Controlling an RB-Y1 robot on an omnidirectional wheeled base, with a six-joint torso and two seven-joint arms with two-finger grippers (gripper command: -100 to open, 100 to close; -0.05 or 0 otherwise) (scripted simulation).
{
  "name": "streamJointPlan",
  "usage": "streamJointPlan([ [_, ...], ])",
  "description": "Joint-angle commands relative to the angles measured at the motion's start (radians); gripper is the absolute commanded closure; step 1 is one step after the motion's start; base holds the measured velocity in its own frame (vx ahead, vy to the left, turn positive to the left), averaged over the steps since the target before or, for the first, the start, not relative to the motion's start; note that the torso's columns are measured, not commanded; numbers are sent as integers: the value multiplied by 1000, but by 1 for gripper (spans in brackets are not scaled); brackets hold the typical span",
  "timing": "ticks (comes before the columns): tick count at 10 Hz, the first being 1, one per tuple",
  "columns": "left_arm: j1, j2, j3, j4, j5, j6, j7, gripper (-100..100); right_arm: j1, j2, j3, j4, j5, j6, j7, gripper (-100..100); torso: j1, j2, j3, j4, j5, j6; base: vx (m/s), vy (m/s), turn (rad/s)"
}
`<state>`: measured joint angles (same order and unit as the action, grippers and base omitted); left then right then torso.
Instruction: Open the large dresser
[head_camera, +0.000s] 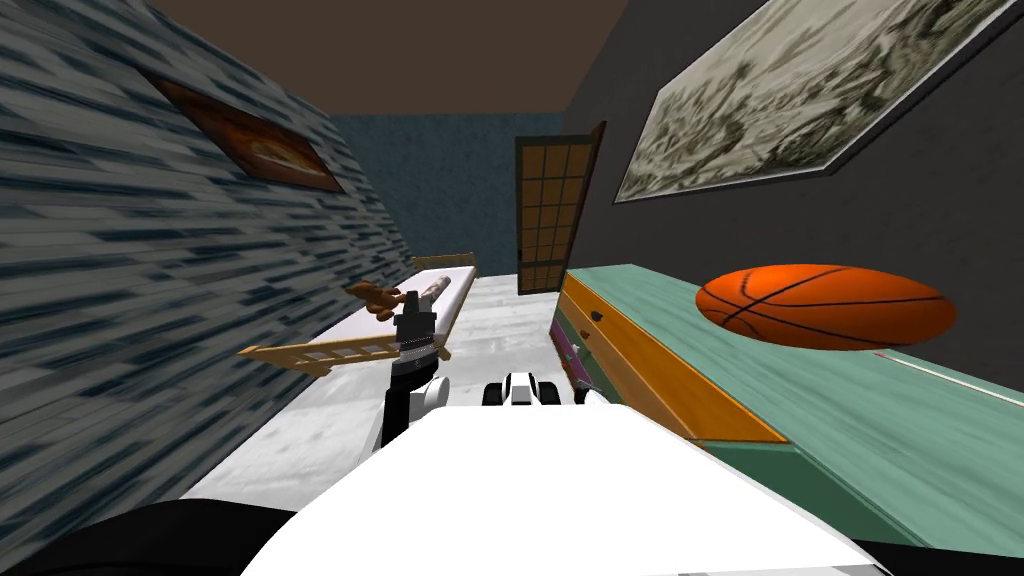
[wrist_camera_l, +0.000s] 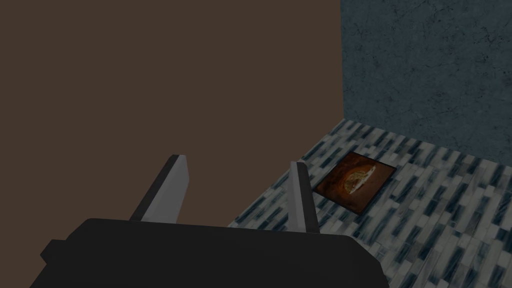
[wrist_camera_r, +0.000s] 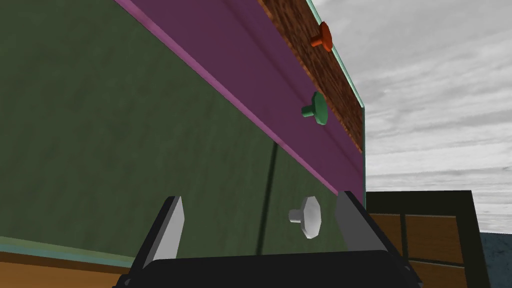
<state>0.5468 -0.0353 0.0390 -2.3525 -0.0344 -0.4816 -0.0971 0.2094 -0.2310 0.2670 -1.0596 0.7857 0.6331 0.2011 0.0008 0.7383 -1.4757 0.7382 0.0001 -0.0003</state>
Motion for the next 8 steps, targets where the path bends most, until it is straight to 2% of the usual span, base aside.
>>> streamJointPlan([
  [1, 0, 0, 0, 0, 0, 0, 0, 0, -11, -11, 23, 58, 41, 81, 11, -100, -1, 1, 0, 0, 0, 1, 79, 65, 125],
  [2, 0, 0, 0, 0, 0, 0, 0, 0, -11, -11, 23, 75, 41, 96, 11, -100, 0, 0, 0, 0, 0, 0, 63, 54, 72],
  [3, 0, 0, 0, 0, 0, 0, 0, 0, -32, -17, 35, 119, 69, 125, 13, -100, -1, 1, 0, 0, 0, 1, 77, 42, 146],
  [4, 0, 0, 0, 0, 0, 0, 0, 0, -32, -17, 35, 132, 69, 144, 13, -100, -1, -1, 0, 0, 0, 0, 76, 31, 75],
  [5, 0, 0, 0, 0, 0, 0, 0, 0, -32, -17, 35, 132, 69, 144, 13, -100, -2, 0, 0, 0, 0, 1, 31, 15, -19],
  [6, 0, 0, 0, 0, 0, 0, 0, 0, -53, -24, 47, 167, 96, 191, 15, -100, -2, 2, 1, 0, -1, 0, 42, 35, 118],
  [7, 0, 0, 0, 0, 0, 0, 0, 0, -53, -24, 47, 188, 96, 191, 15, -100, 0, 0, 0, 0, 0, 0, 49, 35, 75],
  [8, 0, 0, 0, 0, 0, 0, 0, 0, -75, -31, 59, 218, 121, 235, 17, -100, 0, 0, 0, 0, 0, 1, 72, 60, 120],
])
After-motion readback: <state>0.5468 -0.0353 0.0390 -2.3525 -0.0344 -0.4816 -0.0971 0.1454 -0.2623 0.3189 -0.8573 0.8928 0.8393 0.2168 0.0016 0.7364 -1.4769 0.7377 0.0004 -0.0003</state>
